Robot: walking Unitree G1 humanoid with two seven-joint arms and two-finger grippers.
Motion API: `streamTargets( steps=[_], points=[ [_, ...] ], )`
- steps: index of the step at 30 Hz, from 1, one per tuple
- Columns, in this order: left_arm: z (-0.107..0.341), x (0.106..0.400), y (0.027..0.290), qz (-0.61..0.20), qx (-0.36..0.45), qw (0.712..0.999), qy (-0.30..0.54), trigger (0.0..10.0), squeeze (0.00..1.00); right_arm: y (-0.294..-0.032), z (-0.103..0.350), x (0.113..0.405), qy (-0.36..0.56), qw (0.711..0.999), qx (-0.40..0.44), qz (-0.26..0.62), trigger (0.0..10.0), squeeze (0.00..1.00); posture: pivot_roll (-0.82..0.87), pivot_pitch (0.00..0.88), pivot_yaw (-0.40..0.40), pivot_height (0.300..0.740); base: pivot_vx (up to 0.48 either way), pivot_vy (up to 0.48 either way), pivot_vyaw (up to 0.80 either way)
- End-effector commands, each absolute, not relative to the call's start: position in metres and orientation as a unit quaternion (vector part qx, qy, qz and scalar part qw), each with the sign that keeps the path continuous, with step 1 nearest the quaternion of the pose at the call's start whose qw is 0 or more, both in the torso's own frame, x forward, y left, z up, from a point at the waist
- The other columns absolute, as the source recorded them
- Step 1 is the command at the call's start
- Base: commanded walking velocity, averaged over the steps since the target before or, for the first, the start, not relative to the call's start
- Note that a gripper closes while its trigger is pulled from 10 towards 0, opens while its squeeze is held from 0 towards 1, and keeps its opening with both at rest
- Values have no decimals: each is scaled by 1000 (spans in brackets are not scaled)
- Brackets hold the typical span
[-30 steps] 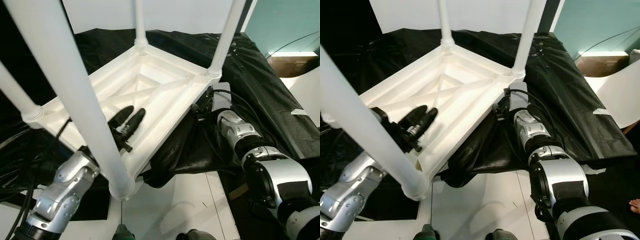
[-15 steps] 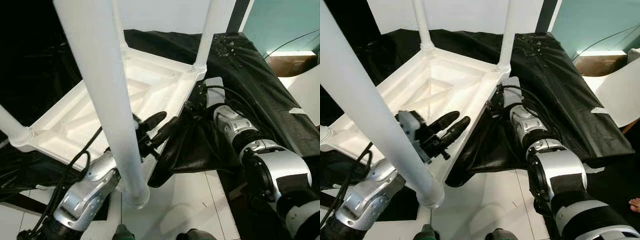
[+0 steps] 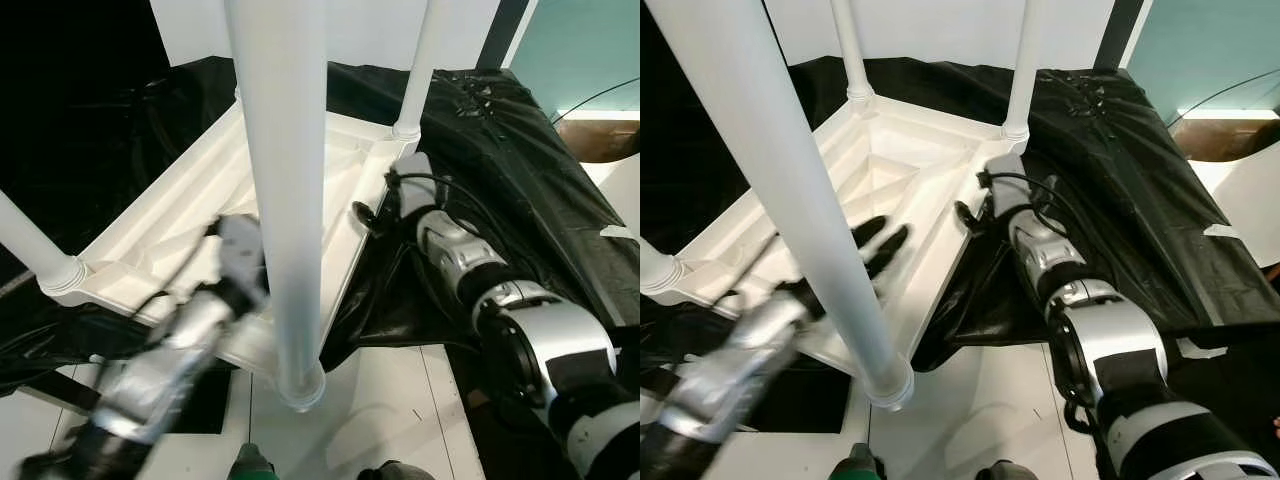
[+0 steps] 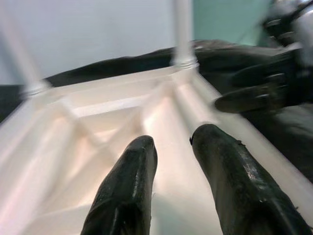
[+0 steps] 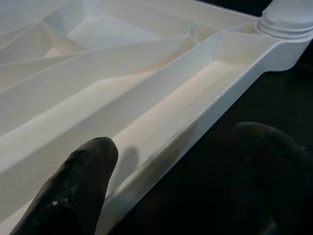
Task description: Building children table
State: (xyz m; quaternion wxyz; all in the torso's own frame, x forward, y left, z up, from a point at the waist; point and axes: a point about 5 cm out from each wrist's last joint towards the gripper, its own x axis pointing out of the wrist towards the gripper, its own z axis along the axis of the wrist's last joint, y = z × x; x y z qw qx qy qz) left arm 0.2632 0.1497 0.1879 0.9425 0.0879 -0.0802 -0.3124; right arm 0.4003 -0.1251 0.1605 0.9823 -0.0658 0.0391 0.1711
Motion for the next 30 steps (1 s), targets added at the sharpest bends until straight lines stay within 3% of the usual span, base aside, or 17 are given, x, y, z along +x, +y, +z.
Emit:
streamTargets(
  steps=[1,10,11,13,22,24,29,30],
  points=[
    [189,260,162,-342,112,930,-80,10000,0,-136,159,398,22,986,-57,155,10000,0,83,60,-19,740,0,0,0],
    [193,244,201,-410,153,898,-42,10000,0,-154,158,389,-14,987,-42,155,10000,0,83,54,-20,740,0,0,0],
    [191,231,208,-459,155,875,-14,10000,0,-155,155,381,-22,983,-68,168,10000,0,83,51,-18,740,0,0,0],
    [188,226,211,-480,151,864,9,10000,0,-154,151,376,-28,978,-103,179,10000,0,83,49,-18,740,0,0,0],
    [181,208,206,-542,153,825,52,10000,0,-147,139,363,-16,977,-75,200,10000,0,86,39,-21,740,0,0,0],
    [172,204,207,-565,167,803,87,10000,1000,-142,137,359,-14,975,-74,210,10000,0,92,38,-23,740,0,0,0],
    [167,200,209,-584,184,783,109,10000,1000,-139,137,356,-14,974,-73,216,10000,0,92,38,-23,740,0,0,0],
    [166,197,211,-595,203,769,117,10000,0,-139,138,355,-14,974,-73,216,10000,0,95,37,-19,740,0,0,0]
  ],
)
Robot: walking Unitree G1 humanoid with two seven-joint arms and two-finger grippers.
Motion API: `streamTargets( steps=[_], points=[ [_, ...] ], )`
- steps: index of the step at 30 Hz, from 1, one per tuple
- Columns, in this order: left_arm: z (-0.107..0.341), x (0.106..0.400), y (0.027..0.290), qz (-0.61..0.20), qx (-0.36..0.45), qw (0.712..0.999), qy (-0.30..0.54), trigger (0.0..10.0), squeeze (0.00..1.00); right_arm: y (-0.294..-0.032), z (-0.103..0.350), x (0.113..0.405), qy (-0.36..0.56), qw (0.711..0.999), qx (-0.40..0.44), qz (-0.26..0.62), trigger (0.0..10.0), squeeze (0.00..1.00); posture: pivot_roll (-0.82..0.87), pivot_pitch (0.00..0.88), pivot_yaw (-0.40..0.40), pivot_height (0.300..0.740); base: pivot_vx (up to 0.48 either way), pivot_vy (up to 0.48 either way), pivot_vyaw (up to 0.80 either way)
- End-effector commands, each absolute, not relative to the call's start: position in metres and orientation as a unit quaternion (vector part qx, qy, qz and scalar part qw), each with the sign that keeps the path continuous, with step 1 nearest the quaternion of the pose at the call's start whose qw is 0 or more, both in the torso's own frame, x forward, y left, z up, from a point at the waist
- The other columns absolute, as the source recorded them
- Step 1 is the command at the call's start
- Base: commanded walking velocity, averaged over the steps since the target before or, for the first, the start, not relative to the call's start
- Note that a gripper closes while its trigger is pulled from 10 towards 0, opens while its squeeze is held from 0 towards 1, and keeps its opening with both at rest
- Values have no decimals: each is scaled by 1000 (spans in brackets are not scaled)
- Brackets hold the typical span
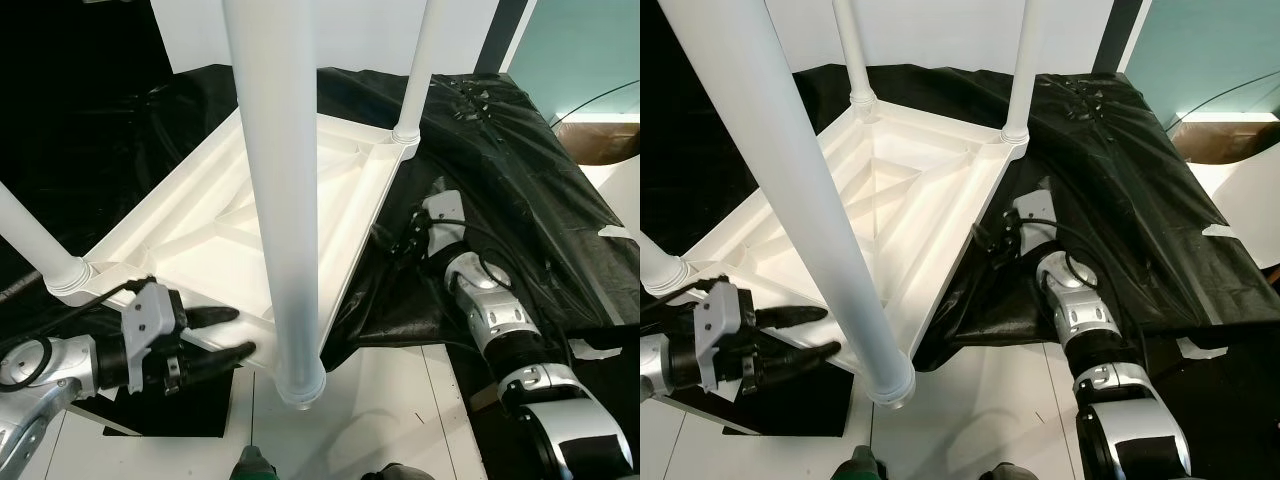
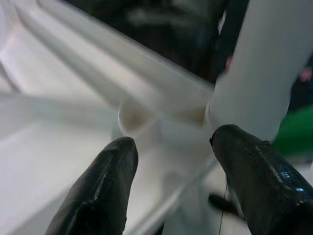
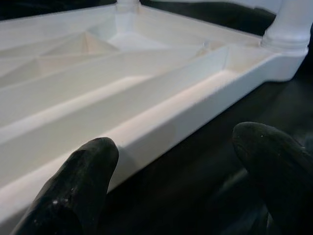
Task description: Building children table
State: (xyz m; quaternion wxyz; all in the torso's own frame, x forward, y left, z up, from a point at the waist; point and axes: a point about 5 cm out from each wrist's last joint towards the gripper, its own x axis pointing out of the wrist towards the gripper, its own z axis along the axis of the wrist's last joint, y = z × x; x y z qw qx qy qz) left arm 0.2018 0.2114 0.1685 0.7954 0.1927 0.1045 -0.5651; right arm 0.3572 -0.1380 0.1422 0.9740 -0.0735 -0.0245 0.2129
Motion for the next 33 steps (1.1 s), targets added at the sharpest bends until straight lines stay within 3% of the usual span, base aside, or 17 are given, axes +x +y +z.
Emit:
streamTargets(
  steps=[1,4,9,24,25,27,28,29,30,32,33],
  points=[
    [165,194,213,-603,215,757,132,10000,0,-139,139,354,-14,974,-73,215,10000,0,95,37,-19,740,0,0,0],
    [160,193,218,-604,250,740,158,10000,0,-140,141,353,-13,975,-72,211,10000,0,94,39,-12,740,0,0,0],
    [152,200,221,-583,284,739,183,10000,0,-141,143,352,-14,976,-70,205,10000,0,87,45,-3,740,0,0,0],
    [136,241,228,-497,340,765,227,10000,0,-142,146,345,-15,981,-60,183,10000,0,52,71,51,740,0,0,0],
    [136,244,229,-490,342,768,231,9569,0,-143,146,344,-15,982,-59,179,10000,0,50,72,55,740,0,0,0],
    [136,247,229,-486,344,769,234,9608,0,-144,146,343,-15,983,-58,176,10000,0,49,76,57,740,0,0,0],
    [136,249,230,-485,346,768,236,7922,0,-145,146,343,-15,983,-57,173,10000,0,46,79,62,740,0,0,0],
    [136,250,229,-485,347,767,238,7922,0,-145,146,342,-14,984,-57,171,10000,0,46,79,62,740,0,0,0],
    [137,253,229,-481,346,769,239,2471,0,-145,146,342,-14,984,-56,169,10000,0,44,81,65,740,0,0,0],
    [137,255,229,-478,346,771,240,2000,0,-146,146,341,-14,984,-56,167,10000,0,44,82,66,740,0,0,0],
    [138,257,229,-476,343,773,241,0,0,-146,146,341,-14,984,-55,166,10000,0,43,83,67,740,0,0,0]
  ],
)
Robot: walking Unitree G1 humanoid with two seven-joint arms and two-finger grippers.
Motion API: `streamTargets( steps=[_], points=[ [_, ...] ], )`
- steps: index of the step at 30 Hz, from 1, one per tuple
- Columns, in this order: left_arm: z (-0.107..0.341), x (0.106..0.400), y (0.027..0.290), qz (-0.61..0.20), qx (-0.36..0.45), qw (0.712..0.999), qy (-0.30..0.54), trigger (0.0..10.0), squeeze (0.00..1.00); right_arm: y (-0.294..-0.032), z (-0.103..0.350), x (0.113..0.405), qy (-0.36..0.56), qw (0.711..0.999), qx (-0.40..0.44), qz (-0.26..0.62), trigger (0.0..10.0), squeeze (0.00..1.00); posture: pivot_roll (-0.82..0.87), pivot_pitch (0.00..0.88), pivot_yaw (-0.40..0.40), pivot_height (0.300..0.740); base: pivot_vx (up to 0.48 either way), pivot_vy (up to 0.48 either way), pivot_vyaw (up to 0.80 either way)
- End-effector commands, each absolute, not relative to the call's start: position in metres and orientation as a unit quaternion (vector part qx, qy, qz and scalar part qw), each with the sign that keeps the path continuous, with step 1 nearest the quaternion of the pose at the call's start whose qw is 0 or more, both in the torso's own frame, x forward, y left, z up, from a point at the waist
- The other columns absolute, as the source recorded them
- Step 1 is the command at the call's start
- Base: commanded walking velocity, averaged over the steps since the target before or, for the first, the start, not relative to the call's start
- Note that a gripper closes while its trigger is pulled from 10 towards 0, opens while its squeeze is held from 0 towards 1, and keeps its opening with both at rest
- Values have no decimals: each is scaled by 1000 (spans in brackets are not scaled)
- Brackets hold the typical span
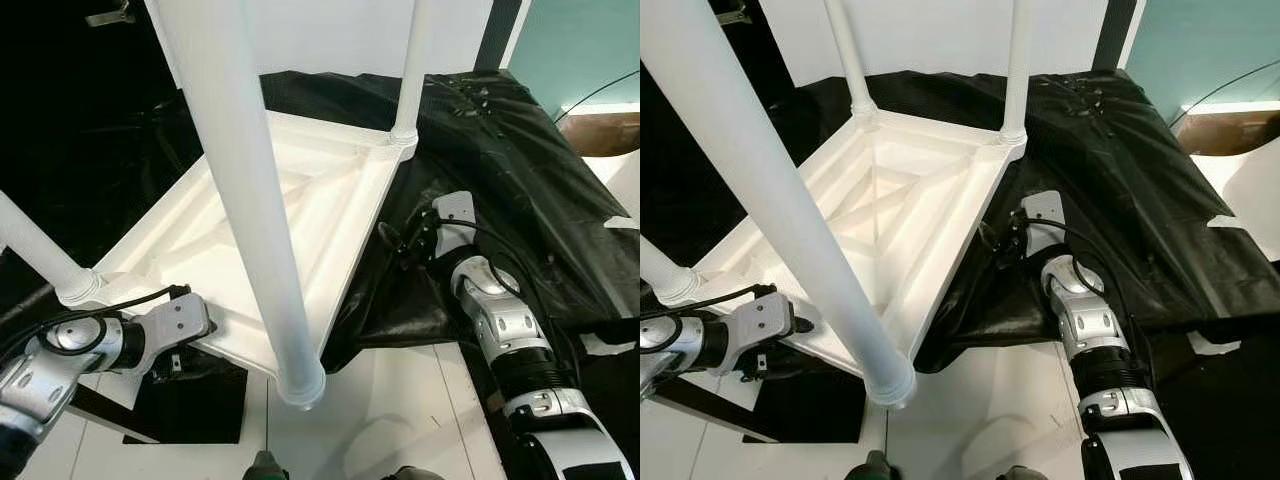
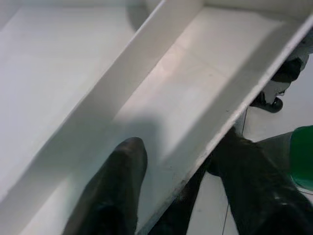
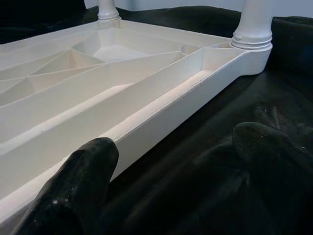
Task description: Building children table
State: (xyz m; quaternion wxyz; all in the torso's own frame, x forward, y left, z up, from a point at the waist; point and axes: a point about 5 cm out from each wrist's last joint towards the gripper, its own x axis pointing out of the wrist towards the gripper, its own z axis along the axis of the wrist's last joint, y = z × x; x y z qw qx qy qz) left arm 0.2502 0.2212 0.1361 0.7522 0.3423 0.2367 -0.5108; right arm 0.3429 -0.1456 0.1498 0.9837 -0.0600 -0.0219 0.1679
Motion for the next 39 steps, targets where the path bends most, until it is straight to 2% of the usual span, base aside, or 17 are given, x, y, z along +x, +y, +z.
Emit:
streamTargets(
  steps=[1,19,20,21,22,23,27,28,29,30,34,35,36,39],
  points=[
    [138,257,229,-476,343,773,241,0,0,-146,146,341,-14,984,-55,166,10000,0,43,83,67,740,0,0,0],
    [134,280,220,-419,341,810,227,0,0,-144,148,338,-9,986,-50,159,10000,0,54,83,49,740,0,0,0],
    [134,281,217,-414,339,815,223,1137,0,-145,148,337,-8,987,-48,150,10000,0,55,82,46,740,0,0,0],
    [133,283,211,-413,338,818,215,3686,0,-149,146,336,-7,990,-43,131,10000,0,55,82,46,740,0,0,0],
    [133,283,211,-413,338,818,215,3686,0,-149,146,336,-7,990,-43,131,10000,0,55,82,46,740,0,0,0],
    [131,284,206,-406,335,824,209,10000,0,-153,143,334,-3,994,-34,106,10000,0,58,84,38,740,0,0,0],
    [129,292,195,-380,318,847,193,10000,0,-158,135,322,-5,997,-22,71,10000,0,52,85,36,740,0,0,0],
    [129,296,194,-367,309,857,187,10000,902,-158,135,317,-11,997,-21,71,10000,0,49,82,35,740,0,0,0],
    [129,296,194,-367,309,857,187,10000,902,-158,135,317,-11,997,-21,71,10000,0,49,82,35,740,0,0,0],
    [133,301,192,-346,291,875,171,10000,1000,-156,135,310,-21,997,-19,75,10000,0,42,80,33,740,0,0,0],
    [135,303,192,-331,286,884,163,10000,1000,-153,138,303,-37,995,-12,94,10000,0,35,78,38,740,0,0,0],
    [137,304,193,-327,286,887,160,10000,157,-152,139,300,-42,994,-9,105,10000,0,33,76,41,740,0,0,0],
    [141,304,192,-325,285,890,146,10000,0,-151,139,296,-46,991,-11,122,10000,0,35,74,46,740,0,0,0],
    [150,303,189,-323,270,900,116,10000,0,-150,137,287,-45,987,-13,155,10000,0,38,71,47,740,0,0,0]
  ],
)
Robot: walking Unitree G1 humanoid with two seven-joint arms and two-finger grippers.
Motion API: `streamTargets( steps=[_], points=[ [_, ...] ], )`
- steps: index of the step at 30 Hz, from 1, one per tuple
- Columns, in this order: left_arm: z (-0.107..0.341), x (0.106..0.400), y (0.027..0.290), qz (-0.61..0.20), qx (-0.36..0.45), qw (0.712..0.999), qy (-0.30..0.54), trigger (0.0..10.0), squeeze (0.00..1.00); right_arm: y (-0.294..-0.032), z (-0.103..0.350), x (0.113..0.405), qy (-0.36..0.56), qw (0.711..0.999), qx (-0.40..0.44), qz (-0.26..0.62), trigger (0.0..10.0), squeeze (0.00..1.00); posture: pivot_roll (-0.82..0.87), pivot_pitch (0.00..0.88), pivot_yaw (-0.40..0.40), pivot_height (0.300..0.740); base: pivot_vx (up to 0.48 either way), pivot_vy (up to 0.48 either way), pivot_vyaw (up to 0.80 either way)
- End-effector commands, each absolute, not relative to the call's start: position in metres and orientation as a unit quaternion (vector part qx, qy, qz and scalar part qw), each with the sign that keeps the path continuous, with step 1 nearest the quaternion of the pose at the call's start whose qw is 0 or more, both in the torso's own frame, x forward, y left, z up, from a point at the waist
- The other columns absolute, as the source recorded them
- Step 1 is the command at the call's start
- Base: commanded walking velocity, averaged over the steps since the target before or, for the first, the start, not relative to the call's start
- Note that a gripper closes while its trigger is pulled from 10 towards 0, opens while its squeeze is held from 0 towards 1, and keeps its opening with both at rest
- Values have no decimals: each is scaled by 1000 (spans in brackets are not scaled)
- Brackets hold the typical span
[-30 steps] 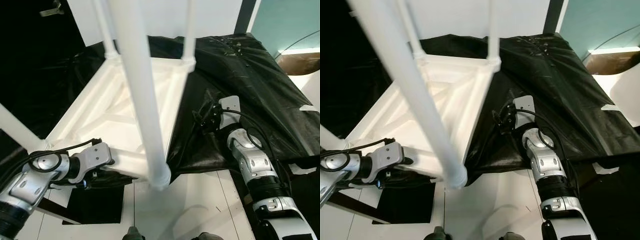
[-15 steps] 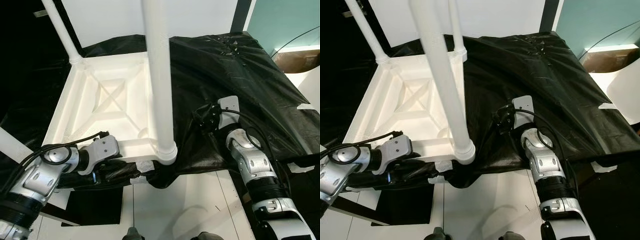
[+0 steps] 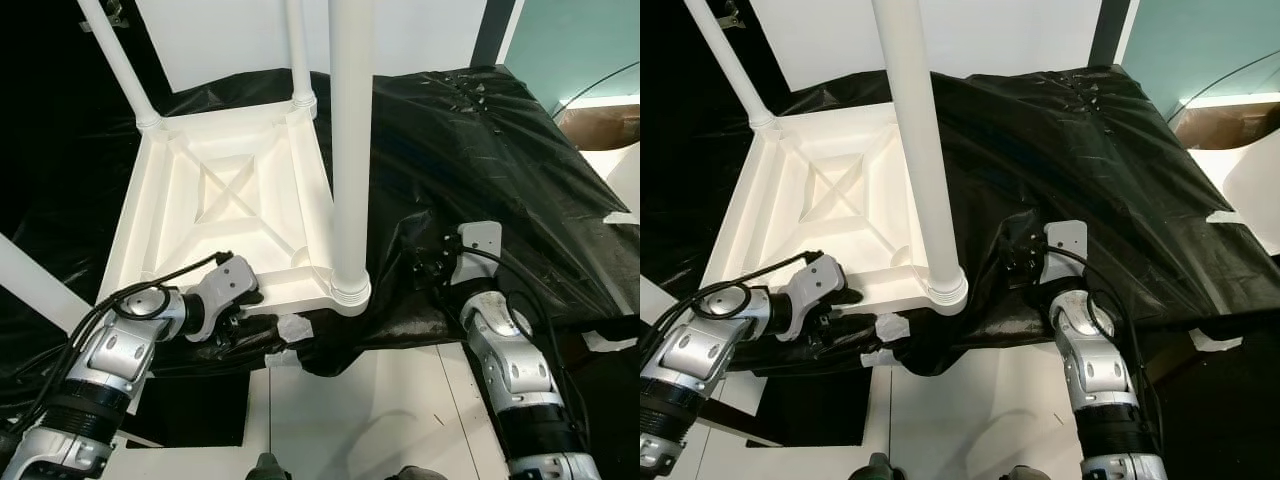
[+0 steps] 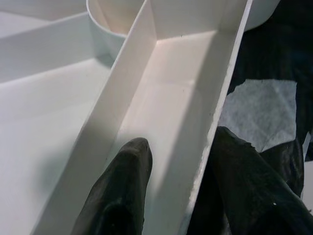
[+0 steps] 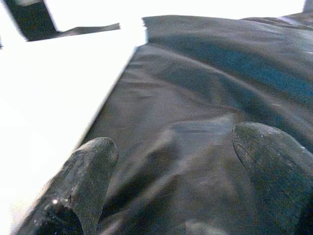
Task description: Building children table
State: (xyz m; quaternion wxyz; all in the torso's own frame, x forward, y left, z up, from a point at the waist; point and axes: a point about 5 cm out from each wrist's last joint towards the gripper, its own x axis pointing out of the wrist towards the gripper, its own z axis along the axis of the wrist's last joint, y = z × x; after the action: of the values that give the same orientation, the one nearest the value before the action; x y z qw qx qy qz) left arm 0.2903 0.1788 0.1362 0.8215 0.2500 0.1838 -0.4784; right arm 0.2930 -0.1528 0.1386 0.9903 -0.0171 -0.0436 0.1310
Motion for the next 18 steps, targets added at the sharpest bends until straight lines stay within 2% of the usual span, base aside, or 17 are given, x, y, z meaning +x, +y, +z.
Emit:
streamTargets(
  steps=[1,5,13,18],
  points=[
    [150,303,189,-323,270,900,116,10000,0,-150,137,287,-45,987,-13,155,10000,0,38,71,47,740,0,0,0],
    [166,293,185,-326,229,916,44,10000,0,-152,137,279,-49,981,-26,187,10000,0,31,74,59,740,0,0,0],
    [171,265,191,-331,167,929,17,10000,0,-153,141,263,-53,965,-28,256,10000,0,33,78,57,740,0,0,0],
    [174,249,201,-309,130,942,12,10000,0,-150,145,250,-37,937,-17,347,10000,0,46,86,47,740,0,0,0]
  ],
)
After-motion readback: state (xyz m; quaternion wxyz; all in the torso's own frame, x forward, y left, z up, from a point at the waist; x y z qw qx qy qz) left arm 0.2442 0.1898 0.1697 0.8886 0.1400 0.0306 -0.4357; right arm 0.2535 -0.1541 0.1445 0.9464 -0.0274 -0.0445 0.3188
